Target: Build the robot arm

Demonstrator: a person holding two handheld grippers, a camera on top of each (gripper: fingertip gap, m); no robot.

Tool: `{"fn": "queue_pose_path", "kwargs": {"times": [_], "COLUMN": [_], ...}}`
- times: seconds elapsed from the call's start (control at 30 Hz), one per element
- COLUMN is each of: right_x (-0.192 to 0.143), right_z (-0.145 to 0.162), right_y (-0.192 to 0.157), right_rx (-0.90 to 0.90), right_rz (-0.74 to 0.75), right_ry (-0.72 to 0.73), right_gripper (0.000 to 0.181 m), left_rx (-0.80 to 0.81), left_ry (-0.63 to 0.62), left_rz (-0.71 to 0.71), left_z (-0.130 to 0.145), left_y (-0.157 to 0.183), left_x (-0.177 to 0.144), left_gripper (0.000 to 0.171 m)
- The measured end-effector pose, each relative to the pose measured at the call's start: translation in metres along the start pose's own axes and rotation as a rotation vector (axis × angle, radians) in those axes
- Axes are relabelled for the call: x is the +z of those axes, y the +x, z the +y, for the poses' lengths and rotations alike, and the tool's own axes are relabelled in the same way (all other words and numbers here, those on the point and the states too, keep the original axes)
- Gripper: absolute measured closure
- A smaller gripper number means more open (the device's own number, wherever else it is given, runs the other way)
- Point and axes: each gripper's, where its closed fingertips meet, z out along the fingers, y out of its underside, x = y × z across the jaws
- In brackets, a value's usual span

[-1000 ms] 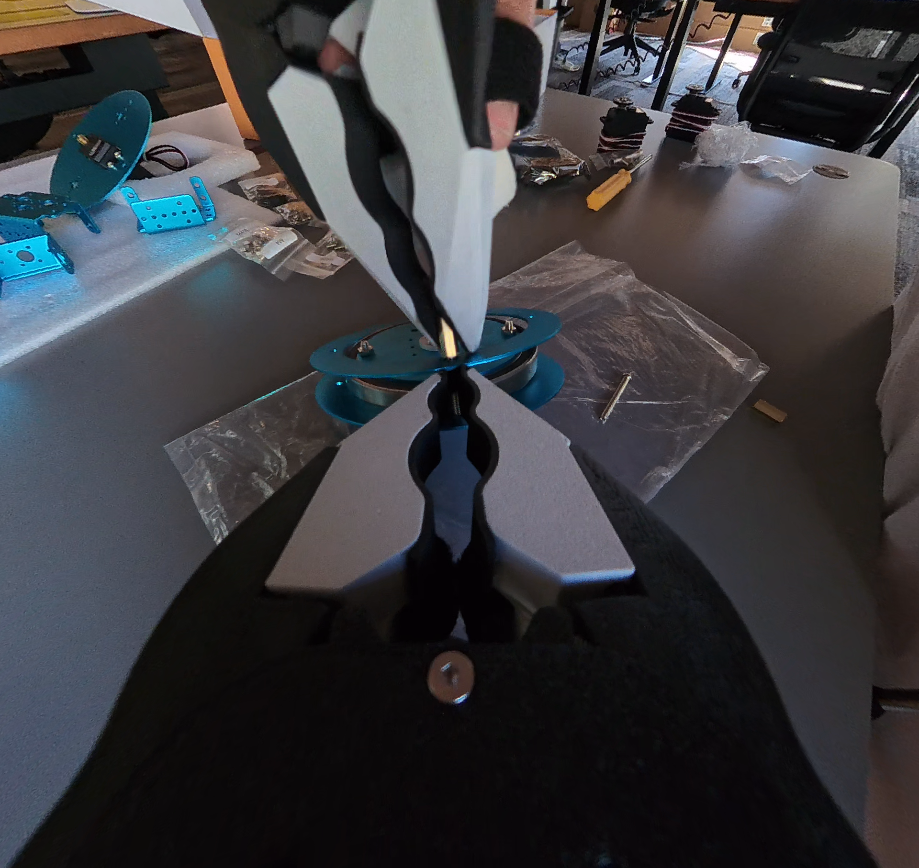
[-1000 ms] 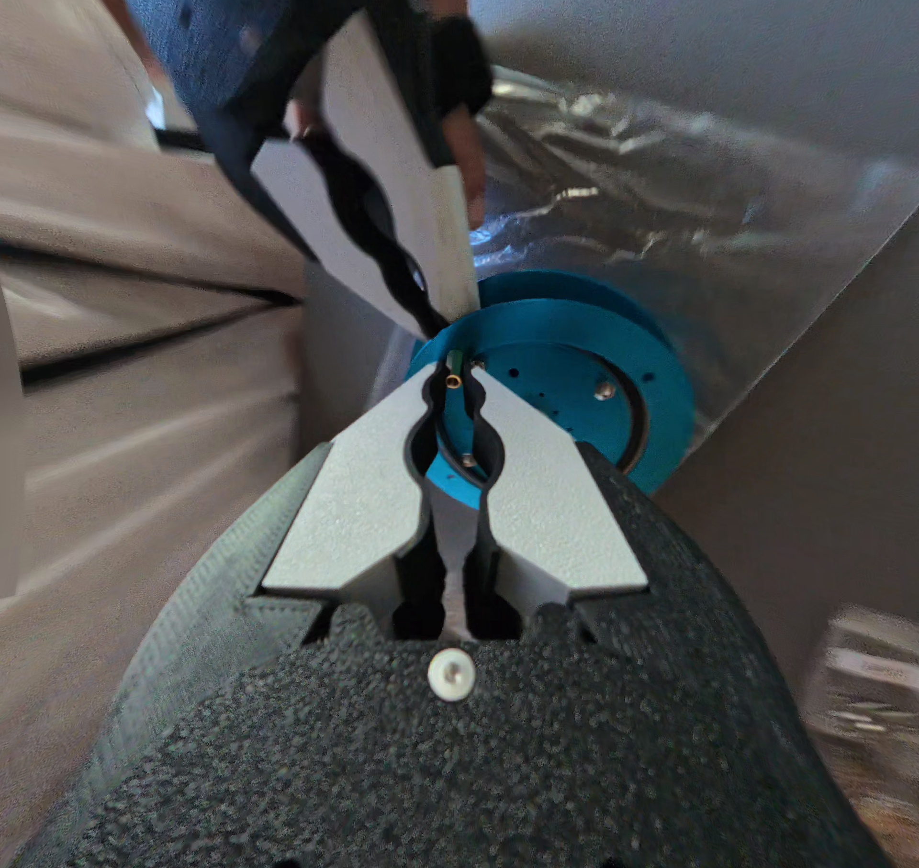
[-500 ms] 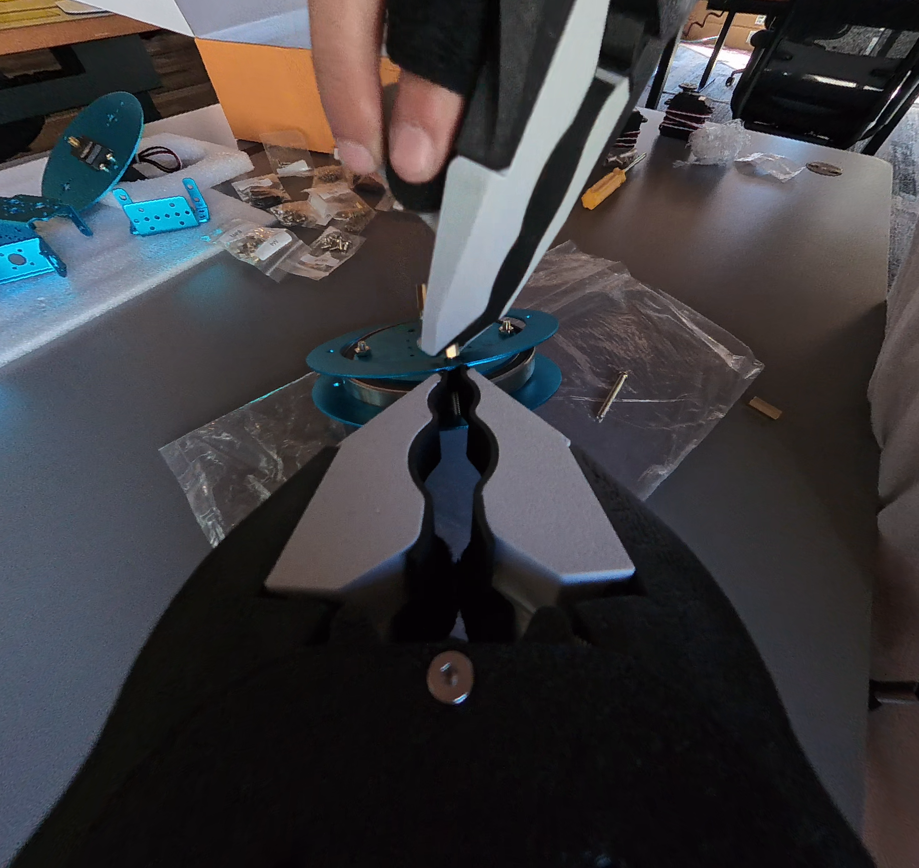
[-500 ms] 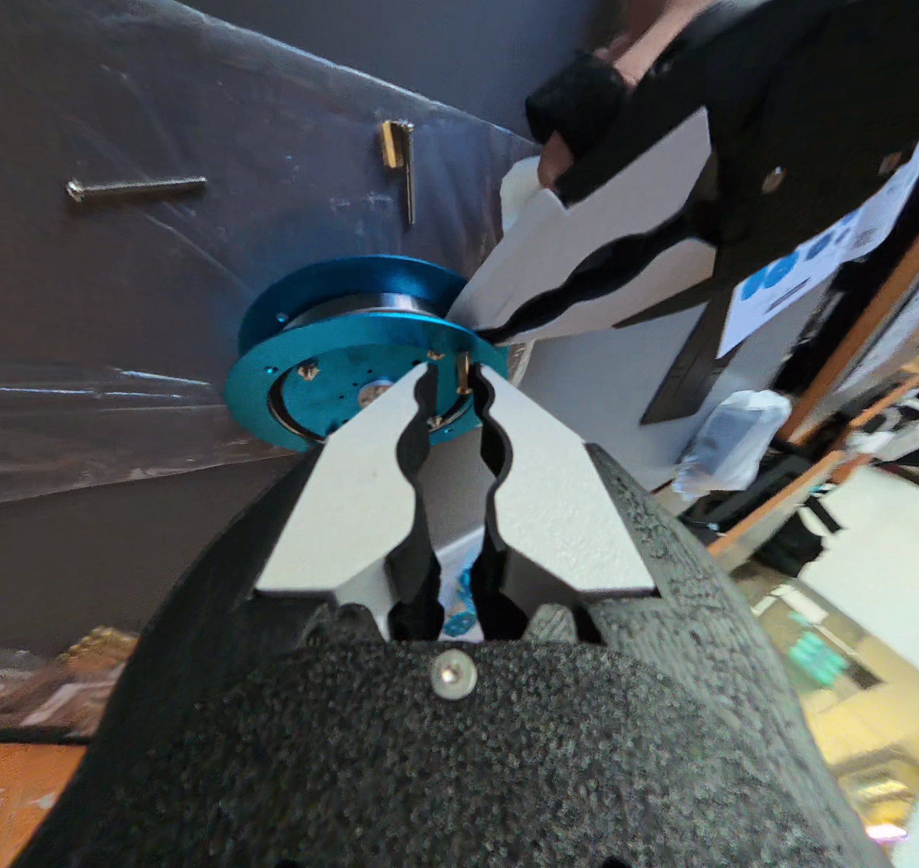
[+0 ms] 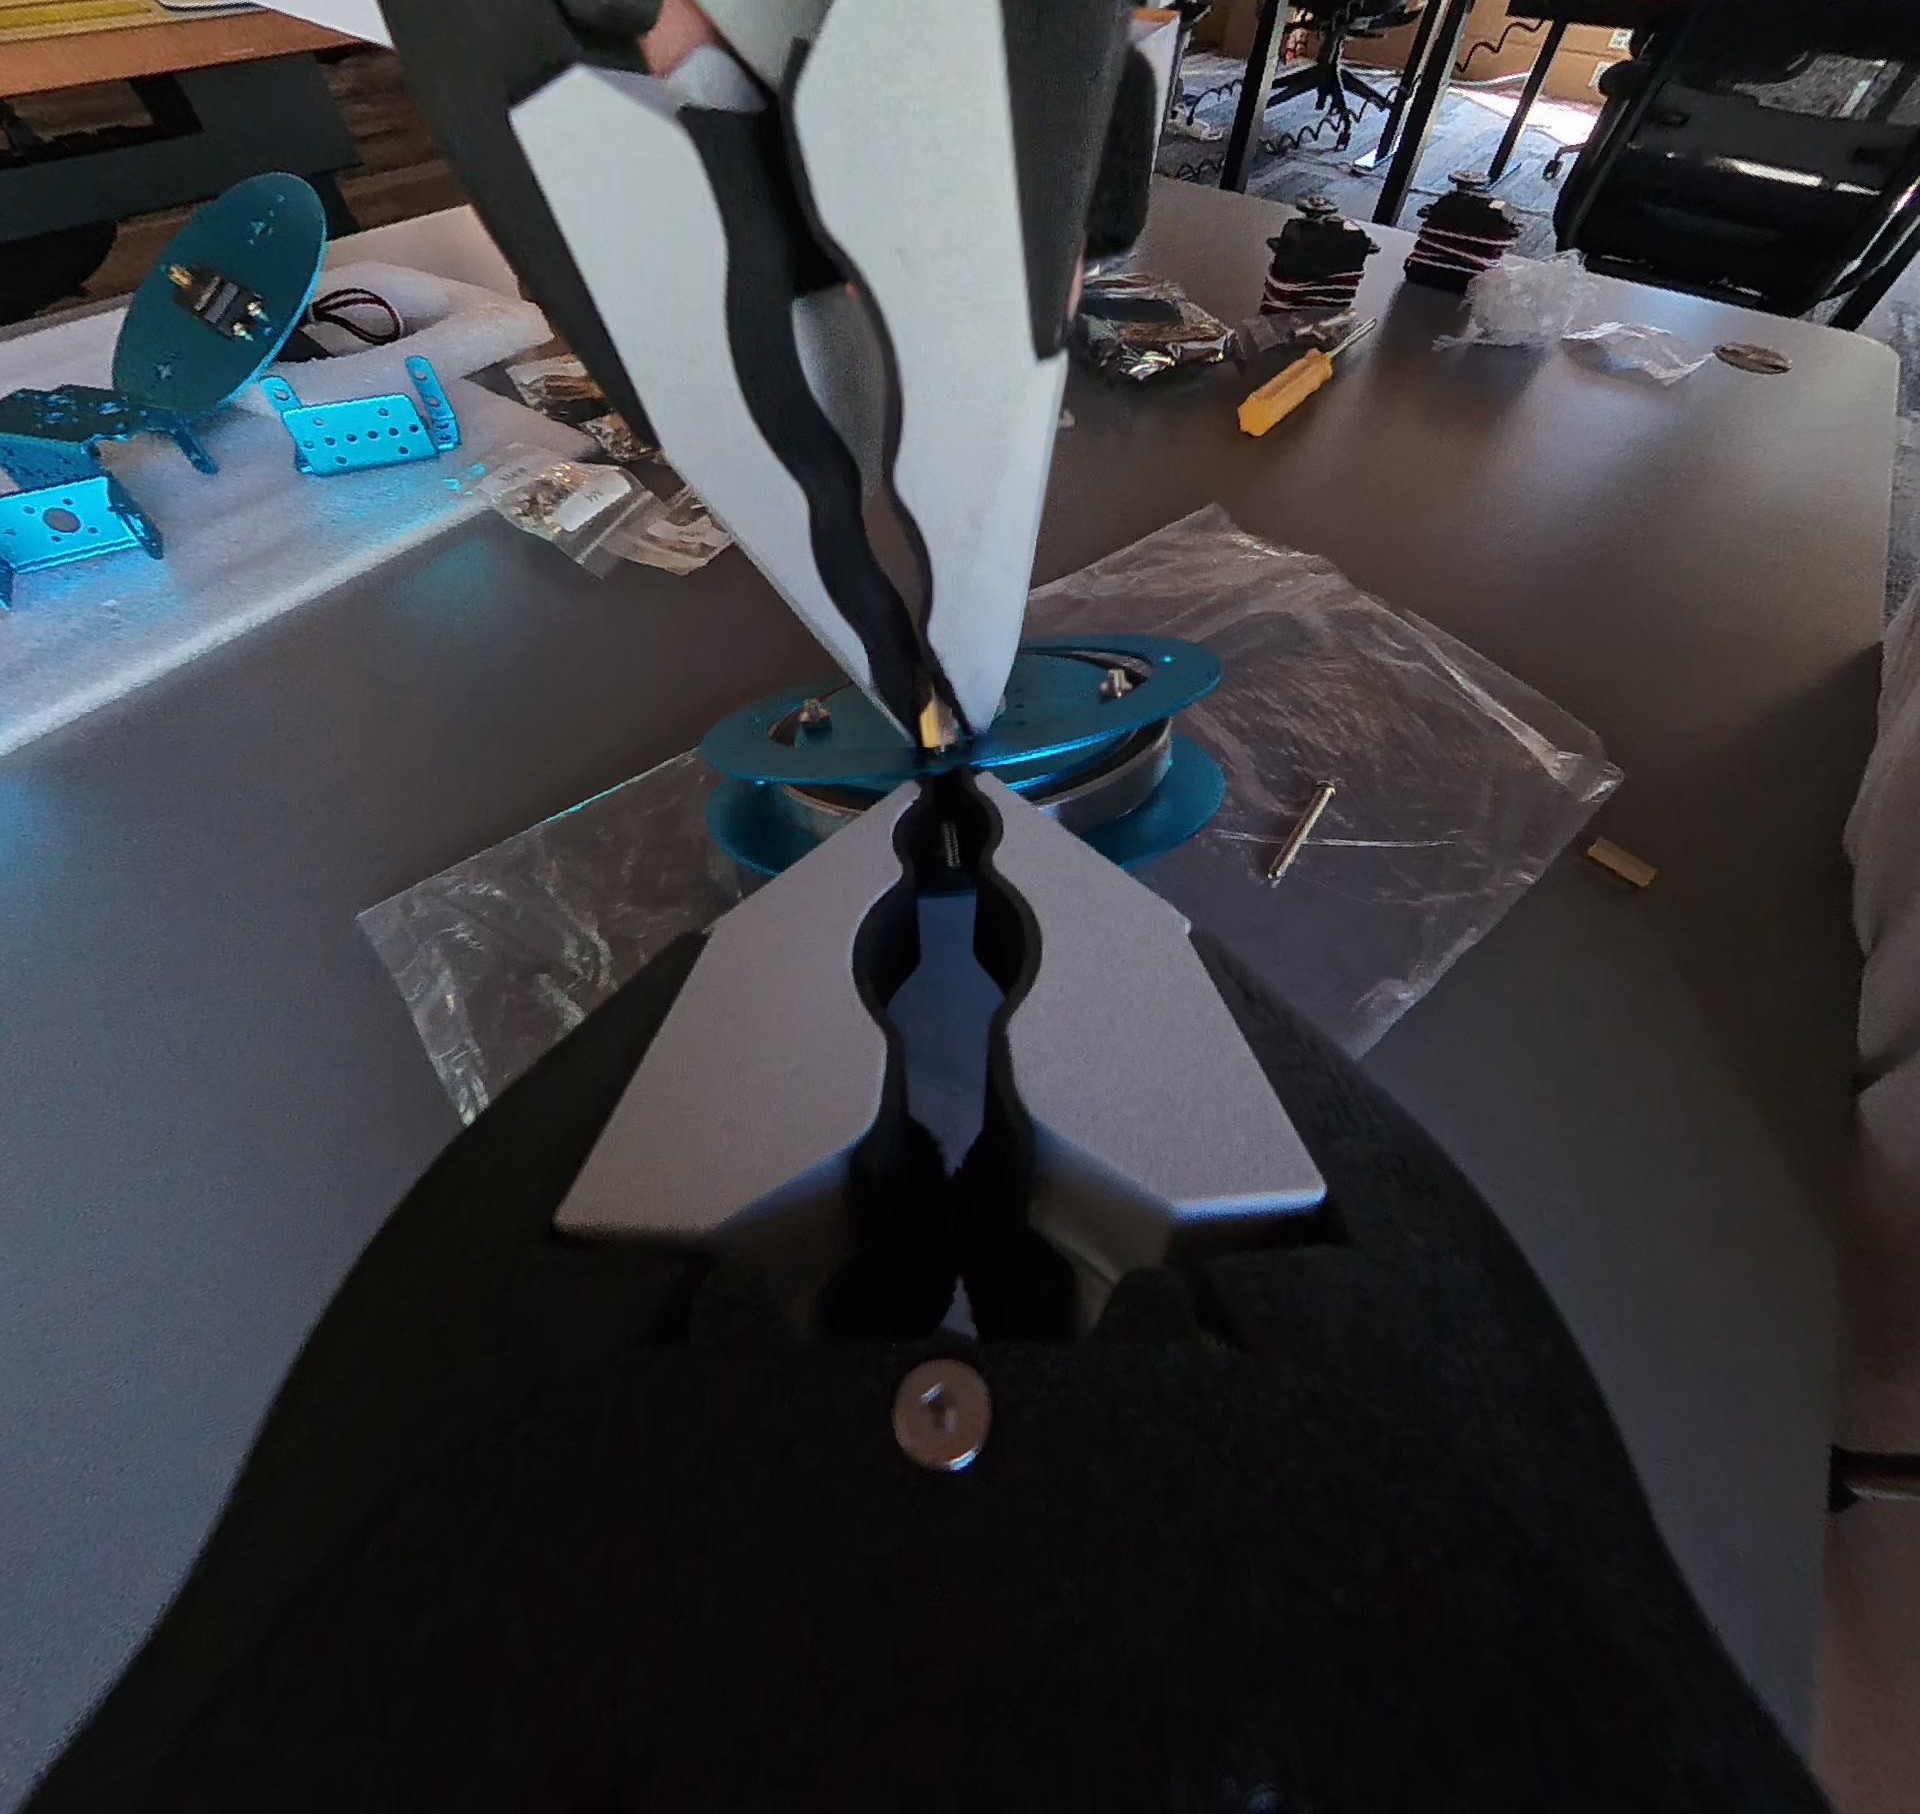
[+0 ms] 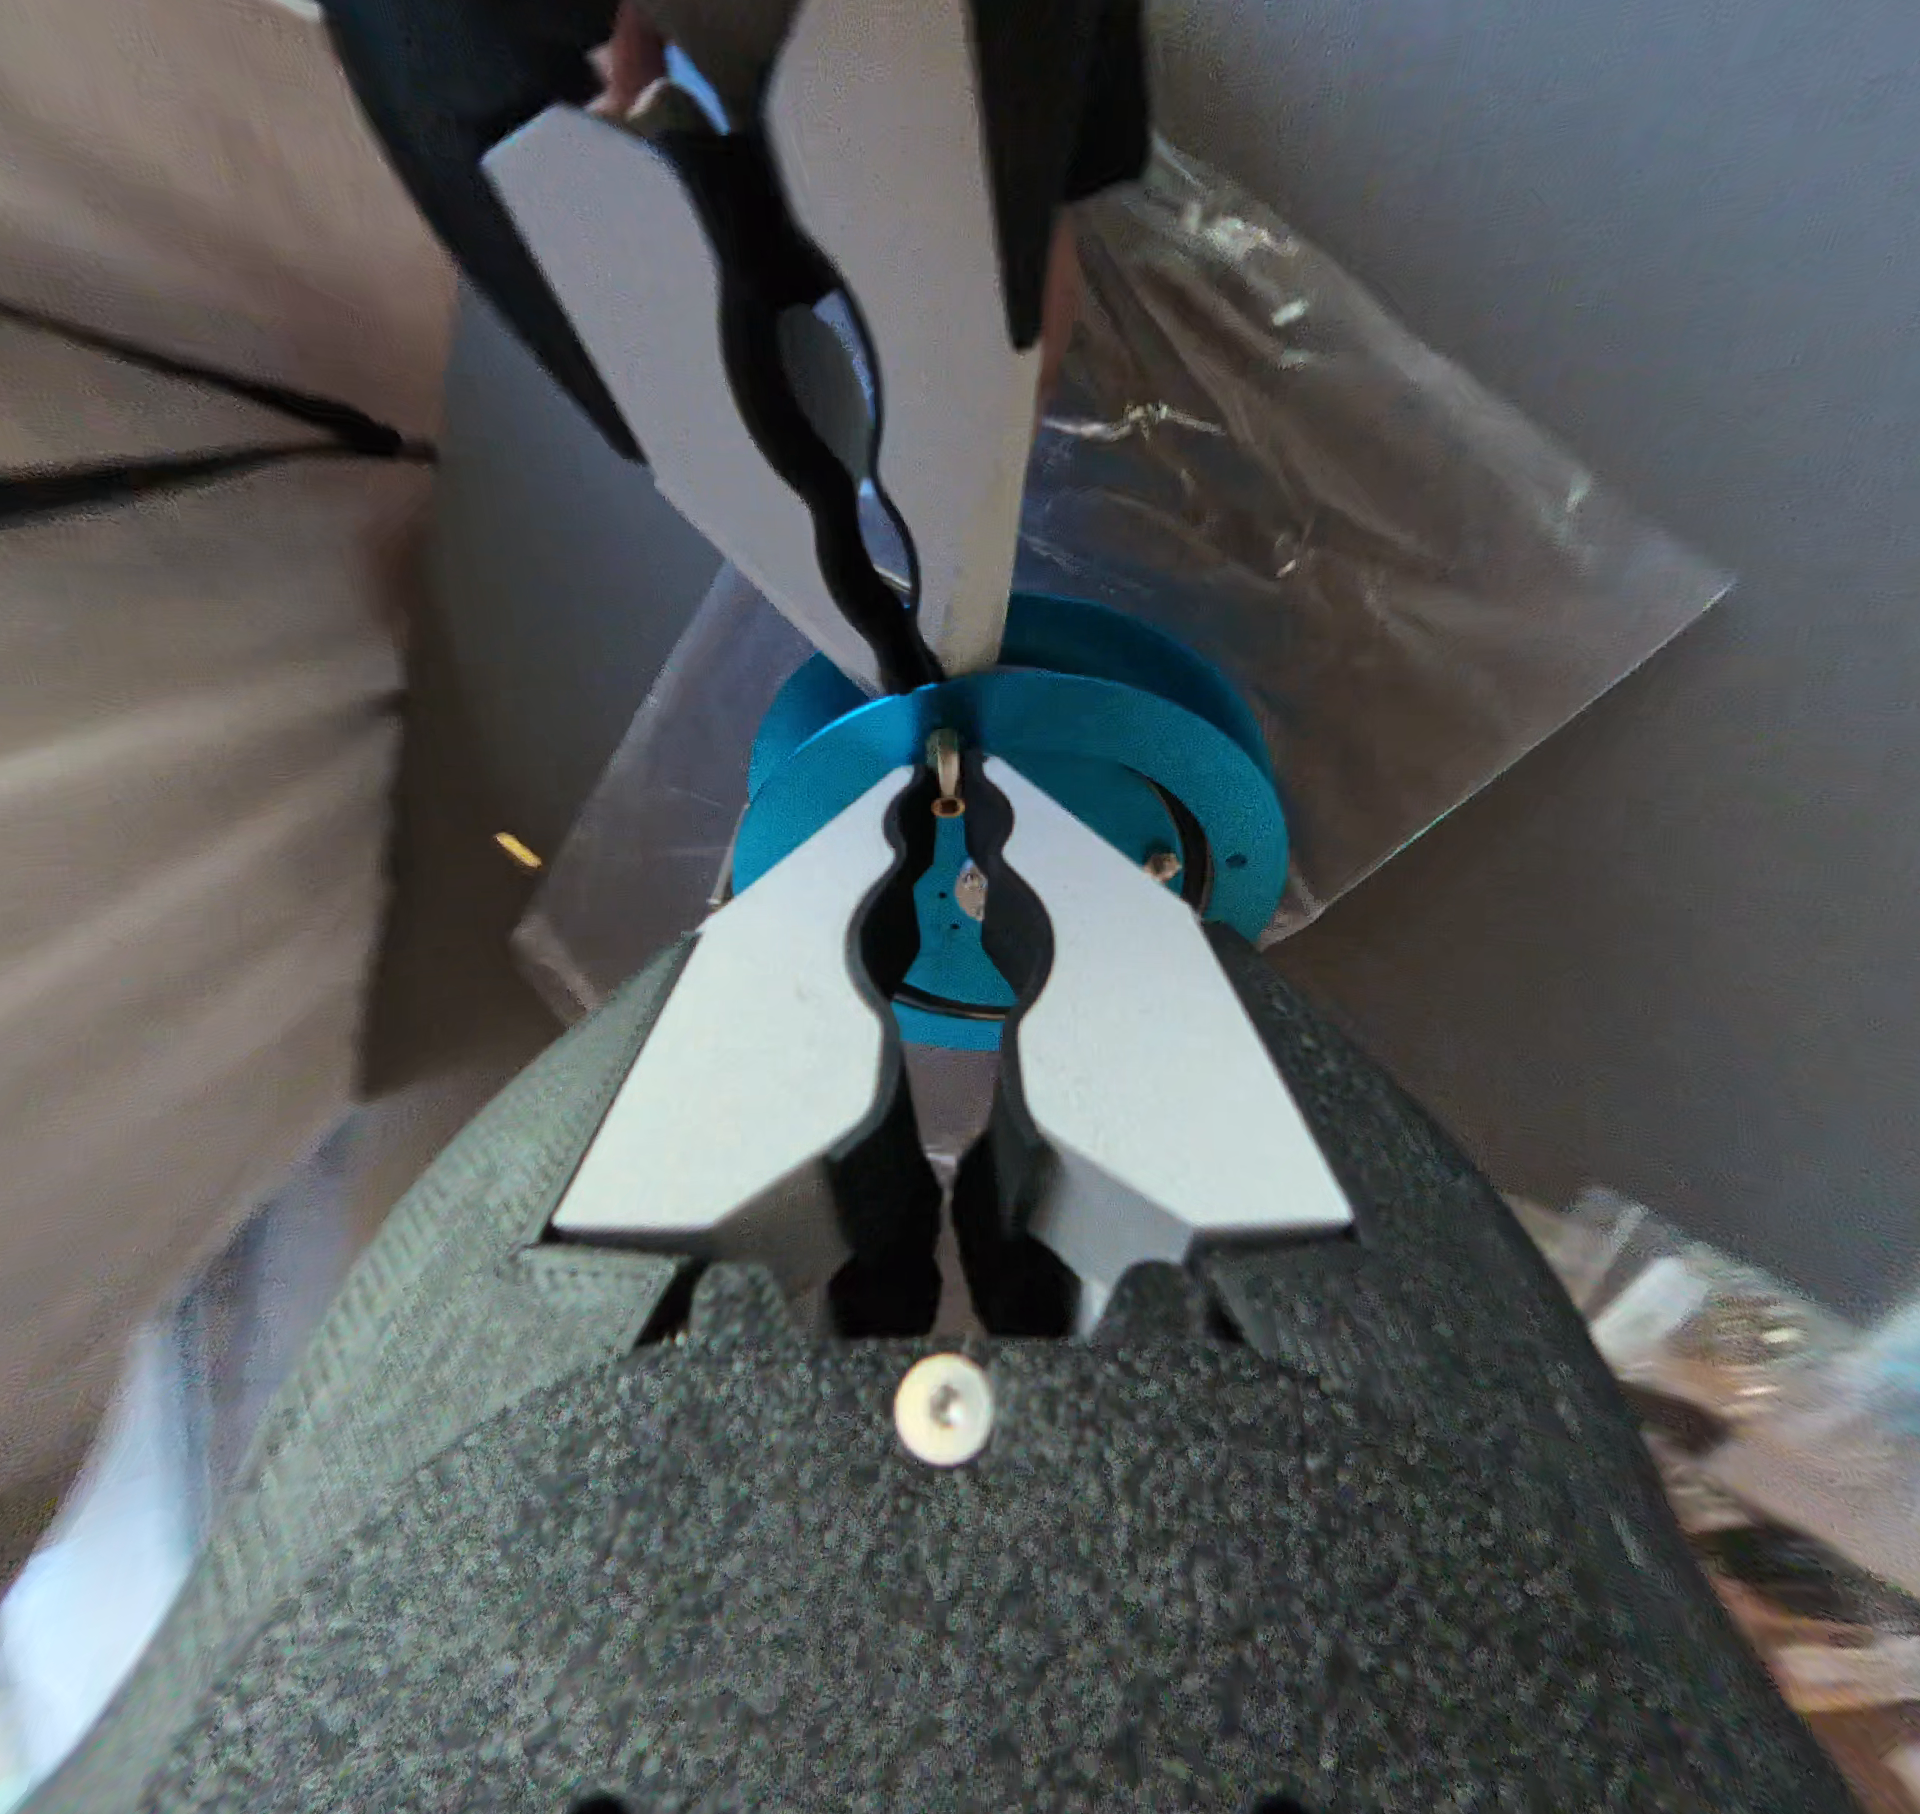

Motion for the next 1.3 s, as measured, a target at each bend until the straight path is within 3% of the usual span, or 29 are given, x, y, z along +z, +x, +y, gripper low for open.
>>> {"fn": "queue_pose_path", "kwargs": {"times": [0.17,0.27,0.3,0.4,0.5,0.63,0.73,0.83,0.93,1.0,1.07,1.13,1.3], "right_x": [0.002,0.003,0.003,0.002,-0.007,-0.018,-0.009,-0.006,-0.009,-0.008,-0.012,-0.013,-0.011], "right_z": [0.004,0.005,0.004,0.003,-0.003,-0.008,0.000,0.001,-0.005,-0.006,-0.013,-0.013,-0.009], "right_y": [-0.007,-0.009,-0.009,-0.001,0.014,0.015,0.006,0.009,0.003,0.008,0.006,0.006,0.008], "right_rx": [0.326,0.377,0.337,-0.012,-0.416,-0.958,-1.214,-1.291,-1.389,-1.439,-1.522,-1.559,-1.342], "right_rz": [-0.114,-0.162,-0.158,-0.015,0.325,0.794,0.957,1.036,1.068,1.102,1.164,1.164,1.016], "right_ry": [-0.067,-0.081,-0.079,-0.045,-0.004,-0.006,0.030,0.026,0.040,-0.025,-0.038,-0.105,-0.151], "right_gripper": [0.177,0.177,0.177,0.167,0.149,0.144,0.150,0.147,0.157,0.161,0.176,0.177,0.177], "left_rx": [0.020,0.026,0.024,0.025,0.013,0.001,-0.002,0.003,0.005,0.001,0.002,0.005,0.002], "left_ry": [-0.013,-0.018,-0.015,-0.008,-0.005,0.000,0.001,-0.001,-0.002,-0.003,-0.005,-0.005,-0.008], "left_rz": [0.001,-0.009,-0.011,-0.009,-0.004,0.004,0.011,0.017,0.014,0.008,0.011,0.012,0.018], "left_z": [0.002,0.002,0.002,0.002,0.001,0.001,0.001,0.001,0.001,0.001,0.001,0.001,0.001], "left_y": [0.002,0.001,0.001,0.001,0.001,0.000,0.001,0.003,0.003,0.002,0.002,0.002,0.003], "left_x": [0.001,0.002,0.001,0.000,0.000,-0.001,-0.001,0.000,0.000,0.000,0.000,0.000,0.000], "left_gripper": [0.171,0.171,0.171,0.171,0.170,0.170,0.170,0.171,0.170,0.171,0.171,0.171,0.171]}}
